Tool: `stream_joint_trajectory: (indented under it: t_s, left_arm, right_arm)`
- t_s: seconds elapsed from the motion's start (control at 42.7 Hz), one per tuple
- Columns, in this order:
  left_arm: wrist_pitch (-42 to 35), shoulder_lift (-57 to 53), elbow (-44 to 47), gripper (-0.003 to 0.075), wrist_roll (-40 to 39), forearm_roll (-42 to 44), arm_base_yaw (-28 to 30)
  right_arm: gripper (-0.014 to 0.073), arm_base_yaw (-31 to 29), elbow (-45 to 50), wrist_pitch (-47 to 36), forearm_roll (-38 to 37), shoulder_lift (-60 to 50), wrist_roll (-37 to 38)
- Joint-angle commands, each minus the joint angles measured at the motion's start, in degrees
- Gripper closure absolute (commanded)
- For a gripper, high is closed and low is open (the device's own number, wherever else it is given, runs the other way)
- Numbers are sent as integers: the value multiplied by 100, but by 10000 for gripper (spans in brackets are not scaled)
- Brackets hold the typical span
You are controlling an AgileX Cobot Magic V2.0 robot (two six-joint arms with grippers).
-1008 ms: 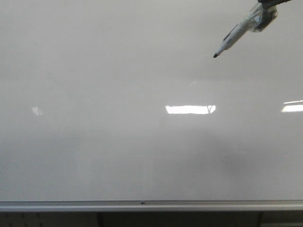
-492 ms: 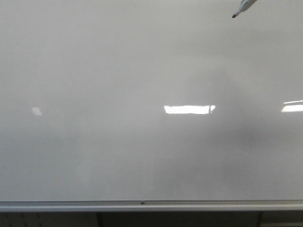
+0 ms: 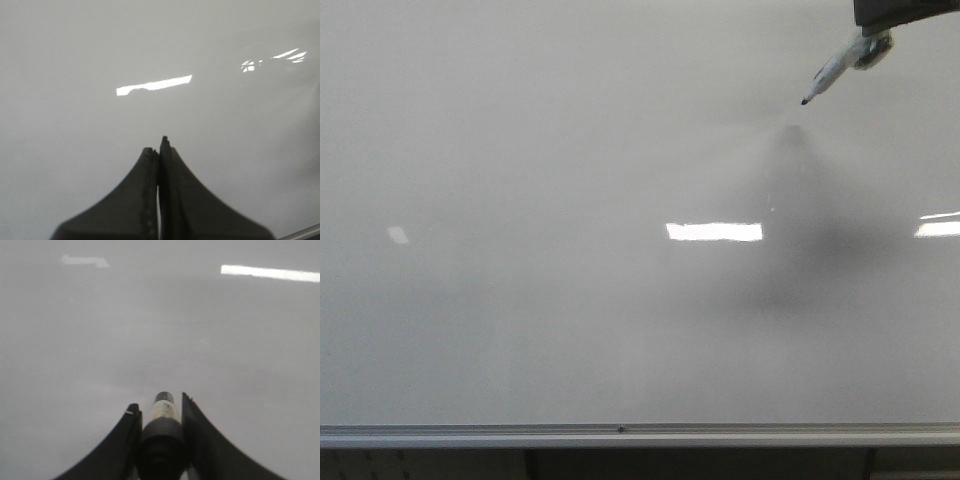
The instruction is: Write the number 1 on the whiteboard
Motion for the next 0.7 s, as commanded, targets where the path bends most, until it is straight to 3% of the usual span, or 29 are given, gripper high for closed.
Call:
stream_joint_trajectory:
  t_s: [0.0,0.68]
  left_arm:
    - [-511,30,-154,741,-61,-8,14]
    - [-511,30,-154,741,-61,-8,14]
  right_arm:
    - [654,-29,-217,-386,23,-3,-28]
    - [654,-23,-221,-94,23,1256,-28]
